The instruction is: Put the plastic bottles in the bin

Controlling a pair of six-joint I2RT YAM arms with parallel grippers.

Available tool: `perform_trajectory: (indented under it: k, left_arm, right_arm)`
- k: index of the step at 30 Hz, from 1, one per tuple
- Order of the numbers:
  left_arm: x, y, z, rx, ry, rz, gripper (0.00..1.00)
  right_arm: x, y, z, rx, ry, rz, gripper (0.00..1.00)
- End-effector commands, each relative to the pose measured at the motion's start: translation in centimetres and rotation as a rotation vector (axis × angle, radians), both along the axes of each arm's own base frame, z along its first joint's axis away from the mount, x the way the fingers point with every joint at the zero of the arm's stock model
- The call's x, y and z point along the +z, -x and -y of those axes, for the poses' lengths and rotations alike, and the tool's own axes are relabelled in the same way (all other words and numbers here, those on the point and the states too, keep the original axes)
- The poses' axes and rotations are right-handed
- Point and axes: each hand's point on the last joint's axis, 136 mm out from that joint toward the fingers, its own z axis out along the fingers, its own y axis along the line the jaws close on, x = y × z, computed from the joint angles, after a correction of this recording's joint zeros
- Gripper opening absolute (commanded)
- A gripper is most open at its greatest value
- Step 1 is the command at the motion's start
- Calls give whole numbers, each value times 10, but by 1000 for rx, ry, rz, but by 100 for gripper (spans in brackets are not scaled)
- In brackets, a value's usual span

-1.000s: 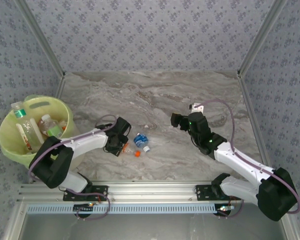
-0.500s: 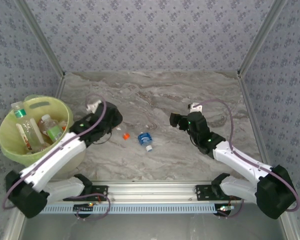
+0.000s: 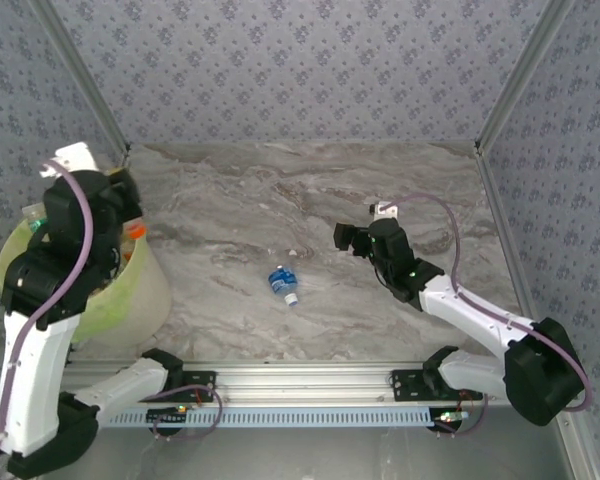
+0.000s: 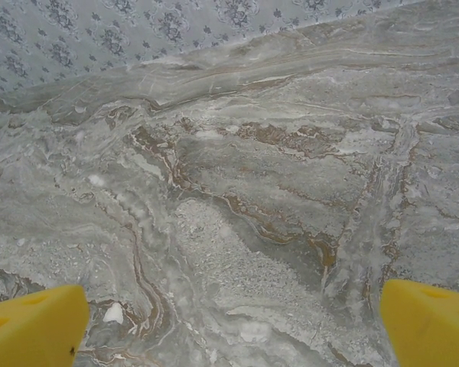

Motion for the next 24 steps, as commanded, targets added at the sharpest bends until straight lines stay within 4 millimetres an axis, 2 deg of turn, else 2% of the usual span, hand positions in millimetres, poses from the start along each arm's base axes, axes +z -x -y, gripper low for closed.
perform_trajectory:
  k: [1, 4, 6, 9, 11, 14, 16, 18, 20, 24]
  left_arm:
    - [-20, 9, -45, 160, -100, -137, 43]
    - [-50, 3, -65, 217, 29, -194, 43]
    - [-75, -2, -71, 225, 115, -236, 45]
    - [-105, -2, -73, 240, 195, -311, 54]
    - [-113, -3, -68, 219, 232, -339, 65]
    - [-106, -3, -57, 179, 282, -344, 83]
    - [-95, -5, -43, 109, 336, -324, 89]
    - [-85, -11, -22, 11, 388, -289, 89]
    - [-78, -19, 7, -106, 398, -259, 89]
    - [-77, -34, 81, -337, 303, -269, 99]
  right_arm:
    - [16, -6, -9, 21, -20, 39, 100]
    - [17, -8, -12, 32, -16, 42, 100]
    - [18, -8, -12, 36, -9, 43, 100]
    - [18, -7, -11, 39, 6, 42, 100]
    - [18, -6, -10, 38, 9, 41, 100]
    - [16, -5, -9, 36, 11, 37, 100]
    - [15, -5, -9, 33, 8, 34, 100]
    - [13, -5, -8, 27, 4, 32, 100]
    - [11, -5, -7, 20, 0, 29, 100]
    - [10, -4, -6, 13, 2, 24, 100]
